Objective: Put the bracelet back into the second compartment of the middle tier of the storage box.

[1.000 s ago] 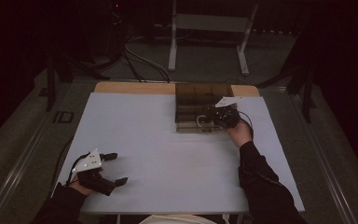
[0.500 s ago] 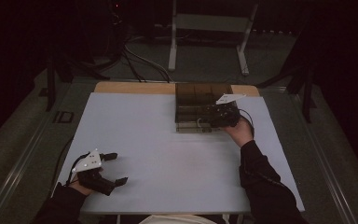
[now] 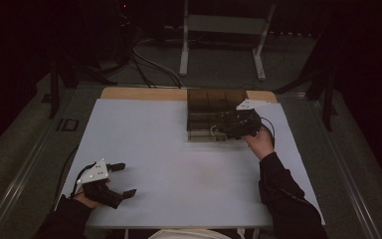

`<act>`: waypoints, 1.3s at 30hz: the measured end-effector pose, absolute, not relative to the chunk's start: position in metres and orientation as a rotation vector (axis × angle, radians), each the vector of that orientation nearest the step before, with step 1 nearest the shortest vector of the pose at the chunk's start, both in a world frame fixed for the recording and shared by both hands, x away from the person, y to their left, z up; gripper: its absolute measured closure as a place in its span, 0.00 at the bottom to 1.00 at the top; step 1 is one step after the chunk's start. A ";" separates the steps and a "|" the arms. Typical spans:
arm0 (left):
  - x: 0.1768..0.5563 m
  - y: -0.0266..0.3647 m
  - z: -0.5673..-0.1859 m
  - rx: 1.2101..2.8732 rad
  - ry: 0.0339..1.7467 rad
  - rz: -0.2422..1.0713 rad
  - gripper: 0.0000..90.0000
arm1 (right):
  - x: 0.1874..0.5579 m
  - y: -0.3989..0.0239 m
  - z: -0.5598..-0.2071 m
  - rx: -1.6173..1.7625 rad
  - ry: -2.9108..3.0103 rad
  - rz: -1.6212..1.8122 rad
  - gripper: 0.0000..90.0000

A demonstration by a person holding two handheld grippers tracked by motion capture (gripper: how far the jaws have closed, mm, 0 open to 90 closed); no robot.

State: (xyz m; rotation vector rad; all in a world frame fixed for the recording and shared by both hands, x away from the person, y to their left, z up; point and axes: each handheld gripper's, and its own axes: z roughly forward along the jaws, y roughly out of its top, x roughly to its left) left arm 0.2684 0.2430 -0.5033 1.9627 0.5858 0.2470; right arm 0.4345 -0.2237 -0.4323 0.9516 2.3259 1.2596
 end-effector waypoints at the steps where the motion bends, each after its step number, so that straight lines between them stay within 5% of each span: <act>1: 0.268 0.243 -0.503 1.963 0.586 0.247 0.01 | 0.432 -0.224 -0.431 0.952 2.328 1.261 0.01; 16: 0.269 0.243 -0.503 1.961 0.587 0.246 0.01 | 0.408 -0.234 -0.426 1.028 2.254 1.194 0.01; 39: 0.269 0.243 -0.503 1.960 0.586 0.247 0.01 | 0.367 -0.236 -0.472 1.160 2.143 1.125 0.01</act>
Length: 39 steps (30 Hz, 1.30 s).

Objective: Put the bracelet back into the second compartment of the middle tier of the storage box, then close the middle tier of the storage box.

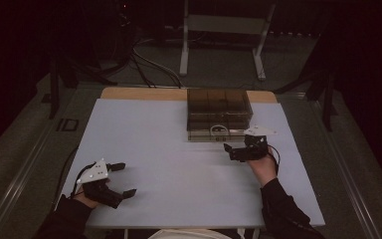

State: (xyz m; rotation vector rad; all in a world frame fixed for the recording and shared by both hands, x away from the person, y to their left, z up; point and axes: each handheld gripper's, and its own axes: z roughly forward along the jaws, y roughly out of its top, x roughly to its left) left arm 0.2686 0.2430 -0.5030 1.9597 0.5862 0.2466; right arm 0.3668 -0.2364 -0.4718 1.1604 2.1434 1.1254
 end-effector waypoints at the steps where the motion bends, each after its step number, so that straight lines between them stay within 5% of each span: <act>1: 0.269 0.243 -0.503 1.960 0.586 0.245 0.01 | 0.366 -0.236 -0.473 1.161 2.144 1.116 0.01; 29: 0.268 0.243 -0.503 1.964 0.585 0.253 0.01 | 0.363 -0.229 -0.505 1.269 2.212 0.908 0.02; 34: 0.268 0.243 -0.503 1.963 0.584 0.253 0.01 | 0.364 -0.227 -0.507 1.285 2.229 0.886 0.07; 35: 0.268 0.243 -0.502 1.964 0.583 0.254 0.01 | 0.364 -0.227 -0.506 1.284 2.212 0.867 0.16; 39: 0.268 0.243 -0.503 1.965 0.583 0.253 0.01 | 0.366 -0.228 -0.506 1.314 2.209 0.831 0.23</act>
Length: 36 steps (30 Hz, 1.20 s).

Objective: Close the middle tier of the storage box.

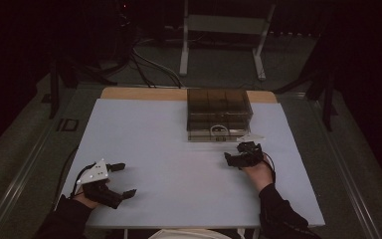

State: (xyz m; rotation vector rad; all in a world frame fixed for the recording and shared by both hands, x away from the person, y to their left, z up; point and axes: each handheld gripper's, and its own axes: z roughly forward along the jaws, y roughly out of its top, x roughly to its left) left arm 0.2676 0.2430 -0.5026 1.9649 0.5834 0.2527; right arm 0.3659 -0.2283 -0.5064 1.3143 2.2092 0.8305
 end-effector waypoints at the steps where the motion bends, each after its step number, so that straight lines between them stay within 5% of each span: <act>1: 0.268 0.243 -0.503 1.965 0.583 0.253 0.01 | 0.366 -0.229 -0.507 1.315 2.207 0.831 0.24; 10: 0.268 0.243 -0.502 1.963 0.584 0.253 0.01 | 0.368 -0.230 -0.507 1.314 2.219 0.811 0.35; 20: 0.268 0.242 -0.503 1.965 0.584 0.252 0.01 | 0.367 -0.226 -0.506 1.278 2.201 0.766 0.69; 36: 0.268 0.242 -0.503 1.965 0.583 0.252 0.01 | 0.366 -0.227 -0.503 1.286 2.180 0.776 0.99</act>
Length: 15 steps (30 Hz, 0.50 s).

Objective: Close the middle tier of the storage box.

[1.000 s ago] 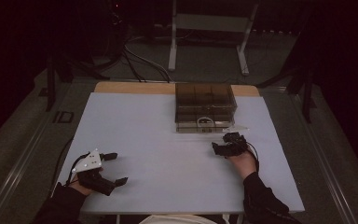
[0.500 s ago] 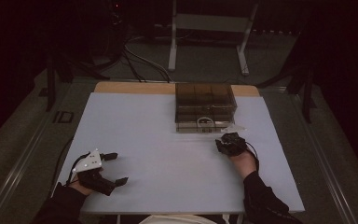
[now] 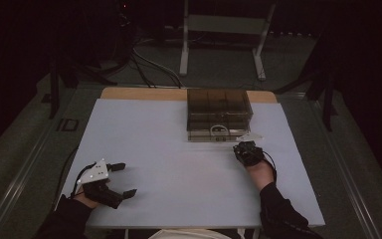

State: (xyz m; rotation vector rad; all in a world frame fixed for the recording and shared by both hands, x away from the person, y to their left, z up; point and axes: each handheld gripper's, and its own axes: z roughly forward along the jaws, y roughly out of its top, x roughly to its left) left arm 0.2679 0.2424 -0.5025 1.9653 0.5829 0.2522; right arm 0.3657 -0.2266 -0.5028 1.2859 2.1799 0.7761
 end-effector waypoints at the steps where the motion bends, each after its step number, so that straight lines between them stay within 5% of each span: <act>1: 0.268 0.242 -0.503 1.967 0.582 0.252 0.01 | 0.366 -0.227 -0.503 1.286 2.180 0.776 0.99; 15: 0.268 0.243 -0.503 1.964 0.584 0.252 0.01 | 0.369 -0.223 -0.498 1.249 2.173 0.802 1.00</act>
